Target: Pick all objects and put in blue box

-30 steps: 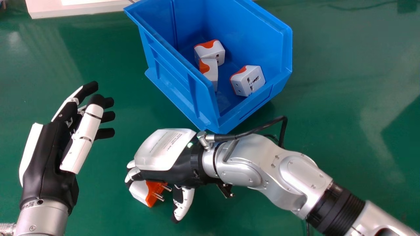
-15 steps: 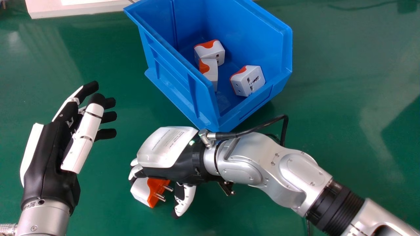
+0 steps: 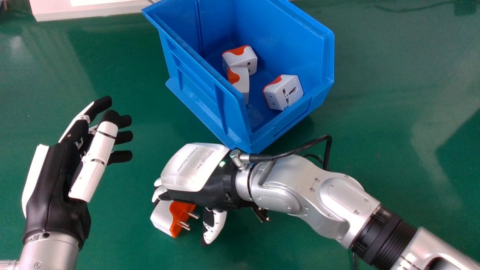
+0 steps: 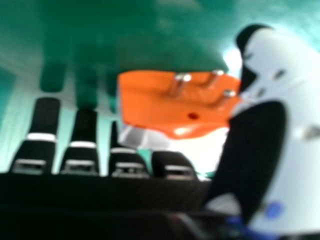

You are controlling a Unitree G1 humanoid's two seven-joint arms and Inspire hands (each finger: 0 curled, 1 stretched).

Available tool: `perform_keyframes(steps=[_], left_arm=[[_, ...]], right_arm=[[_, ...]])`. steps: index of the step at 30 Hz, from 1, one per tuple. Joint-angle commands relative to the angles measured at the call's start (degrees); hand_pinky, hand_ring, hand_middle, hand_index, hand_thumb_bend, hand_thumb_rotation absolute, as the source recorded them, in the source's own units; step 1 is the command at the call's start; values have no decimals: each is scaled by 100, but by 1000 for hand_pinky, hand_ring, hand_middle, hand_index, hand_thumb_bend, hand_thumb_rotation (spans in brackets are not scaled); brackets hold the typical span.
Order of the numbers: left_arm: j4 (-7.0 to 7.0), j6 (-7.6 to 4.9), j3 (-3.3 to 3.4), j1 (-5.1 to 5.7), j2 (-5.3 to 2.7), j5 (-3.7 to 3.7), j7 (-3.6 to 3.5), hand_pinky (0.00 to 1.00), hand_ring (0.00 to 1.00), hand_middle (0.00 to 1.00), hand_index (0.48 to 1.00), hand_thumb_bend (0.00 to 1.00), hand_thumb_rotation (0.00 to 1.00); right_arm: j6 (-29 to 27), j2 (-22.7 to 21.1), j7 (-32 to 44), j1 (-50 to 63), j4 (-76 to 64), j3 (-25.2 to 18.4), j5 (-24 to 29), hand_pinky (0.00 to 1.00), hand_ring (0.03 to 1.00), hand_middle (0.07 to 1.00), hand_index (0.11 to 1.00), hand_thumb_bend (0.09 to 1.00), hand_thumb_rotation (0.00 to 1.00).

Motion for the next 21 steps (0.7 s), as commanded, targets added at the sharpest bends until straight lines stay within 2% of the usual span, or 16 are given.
perform_keyframes(steps=[1, 8, 21], left_arm=[[-187, -68, 17, 56, 8, 20, -6, 674, 756, 785, 874, 399, 754], [-276, -41, 13, 115, 4, 12, -12, 674, 755, 785, 874, 401, 755], [-487, 38, 4, 248, 8, 24, -31, 669, 753, 781, 874, 401, 755]], right_arm=[[-58, 12, -41, -143, -19, 12, -14, 735, 843, 875, 791, 476, 65], [-201, -50, -187, -141, 58, 73, -69, 739, 840, 870, 784, 484, 40], [86, -16, -240, 142, -24, 46, 37, 740, 834, 869, 779, 431, 54]])
